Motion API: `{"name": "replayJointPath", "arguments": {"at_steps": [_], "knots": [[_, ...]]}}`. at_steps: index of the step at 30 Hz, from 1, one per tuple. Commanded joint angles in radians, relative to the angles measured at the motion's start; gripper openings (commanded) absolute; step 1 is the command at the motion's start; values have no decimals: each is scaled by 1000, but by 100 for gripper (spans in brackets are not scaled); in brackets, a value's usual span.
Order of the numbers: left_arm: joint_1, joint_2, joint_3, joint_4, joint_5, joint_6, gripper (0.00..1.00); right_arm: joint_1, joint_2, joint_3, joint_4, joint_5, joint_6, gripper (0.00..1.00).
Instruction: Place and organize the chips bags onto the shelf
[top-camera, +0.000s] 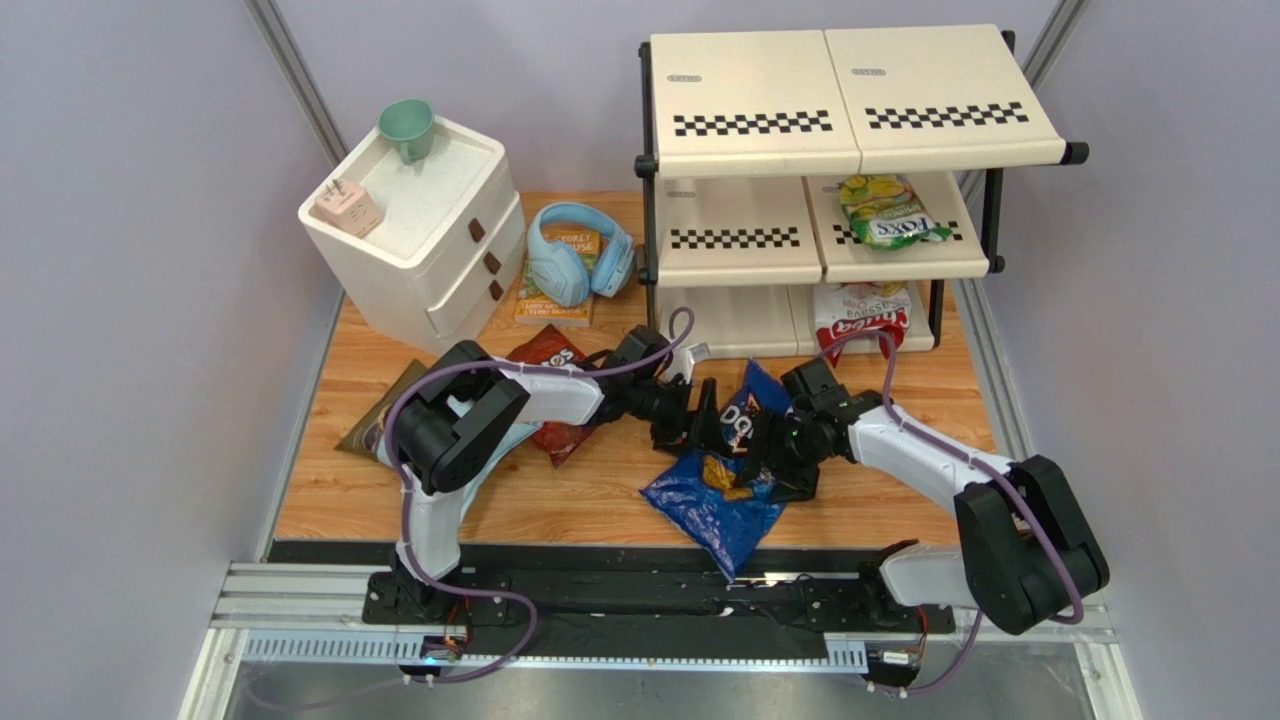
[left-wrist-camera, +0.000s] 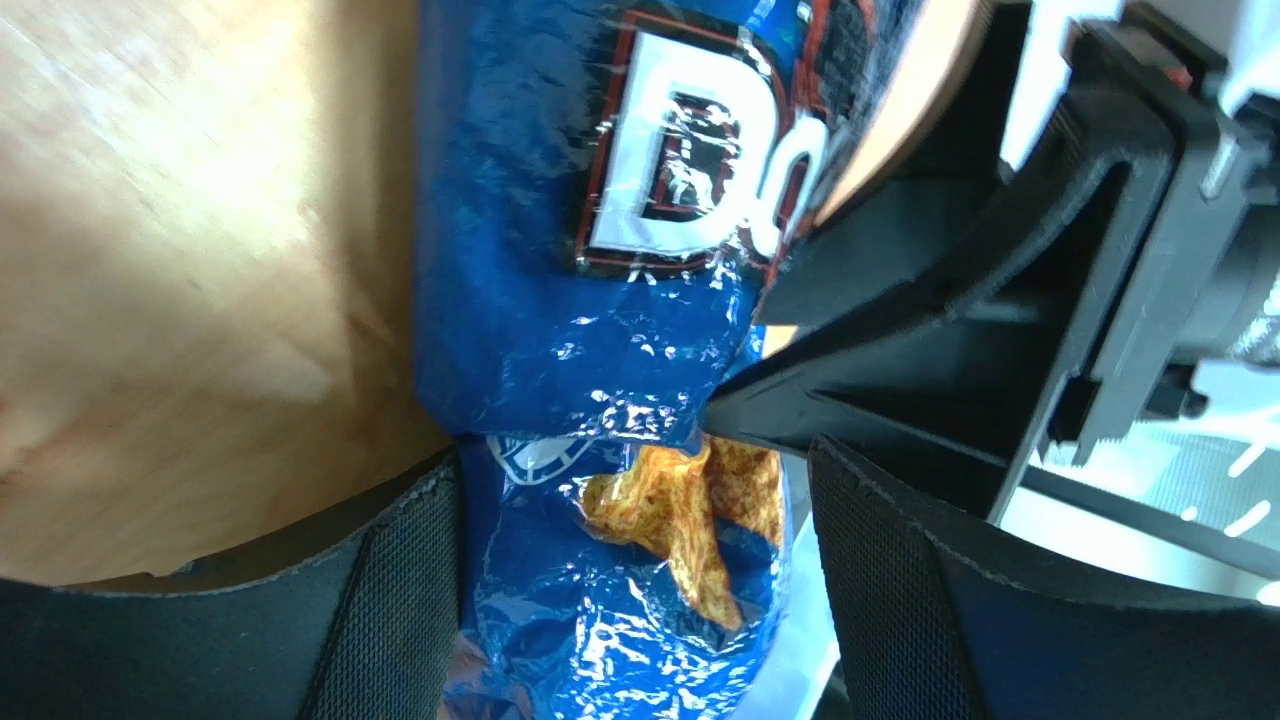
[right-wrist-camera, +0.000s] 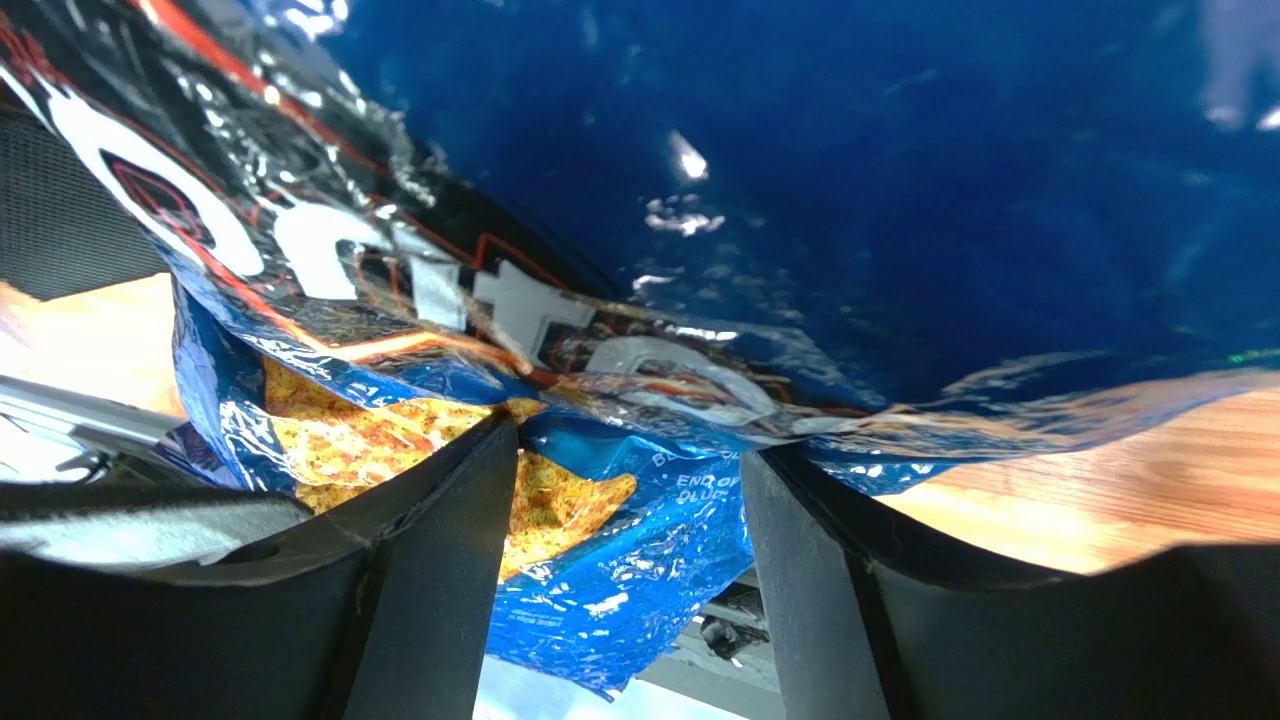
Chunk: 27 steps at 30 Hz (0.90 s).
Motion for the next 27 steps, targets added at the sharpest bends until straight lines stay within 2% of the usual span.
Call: {"name": "replayJointPath", "arguments": {"at_steps": [1,4,9,14,15,16,18,22,27], "knots": [[-39,-10,-124,154,23,-47,82,20,30,21,19,-9,-41,63],[-47,-22,-174,220,66,-85,77,18,42,30,25,-1,-52,63],[-48,-76,-211,243,65,-99,59,18,65,54,63,-17,-63,64],[-48,-75,-254,375,89,-206,38,18,113,91,100,-38,-72,64],[-50,-75,-260,392,93,-219,30,18,116,94,117,-41,-74,64],[-50,-76,-268,401,94,-231,4,17,119,102,126,-43,-74,64],[-50,-84,-276,404,96,-239,0,15,139,114,137,-43,-87,63],[-50,-162,-317,348,22,-272,0,9,128,156,111,-54,-89,63],[-51,-358,-362,230,-120,-343,0,-22,-6,166,53,-41,-51,63]]}}
